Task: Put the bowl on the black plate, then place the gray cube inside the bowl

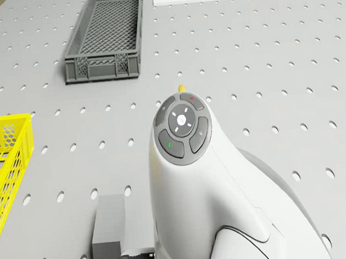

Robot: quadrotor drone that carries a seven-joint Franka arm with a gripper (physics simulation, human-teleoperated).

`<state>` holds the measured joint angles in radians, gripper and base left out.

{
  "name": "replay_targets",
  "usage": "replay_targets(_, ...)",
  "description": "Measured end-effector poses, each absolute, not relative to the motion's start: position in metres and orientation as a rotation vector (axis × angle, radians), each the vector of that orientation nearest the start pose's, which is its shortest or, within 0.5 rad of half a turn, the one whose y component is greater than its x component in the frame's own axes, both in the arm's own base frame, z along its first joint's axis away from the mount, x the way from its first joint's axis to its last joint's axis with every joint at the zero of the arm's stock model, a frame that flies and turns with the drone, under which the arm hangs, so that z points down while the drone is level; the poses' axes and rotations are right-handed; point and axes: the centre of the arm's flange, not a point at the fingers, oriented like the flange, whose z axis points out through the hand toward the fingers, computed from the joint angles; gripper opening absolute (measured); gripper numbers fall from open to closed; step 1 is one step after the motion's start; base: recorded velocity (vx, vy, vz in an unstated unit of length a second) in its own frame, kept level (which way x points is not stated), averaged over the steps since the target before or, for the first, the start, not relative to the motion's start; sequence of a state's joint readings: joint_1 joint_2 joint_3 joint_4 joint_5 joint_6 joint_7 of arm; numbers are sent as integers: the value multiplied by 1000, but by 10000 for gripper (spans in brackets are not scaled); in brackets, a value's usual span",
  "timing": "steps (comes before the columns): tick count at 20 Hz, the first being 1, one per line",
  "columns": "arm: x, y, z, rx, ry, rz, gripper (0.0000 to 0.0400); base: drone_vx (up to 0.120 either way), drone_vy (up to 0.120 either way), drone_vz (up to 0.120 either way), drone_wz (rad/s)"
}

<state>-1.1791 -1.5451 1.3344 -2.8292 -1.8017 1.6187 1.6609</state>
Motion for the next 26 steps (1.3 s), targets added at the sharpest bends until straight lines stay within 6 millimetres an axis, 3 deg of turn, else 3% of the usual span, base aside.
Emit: replay_targets(26,317,12,505,1,-2,786,100,-120,120,0,0)
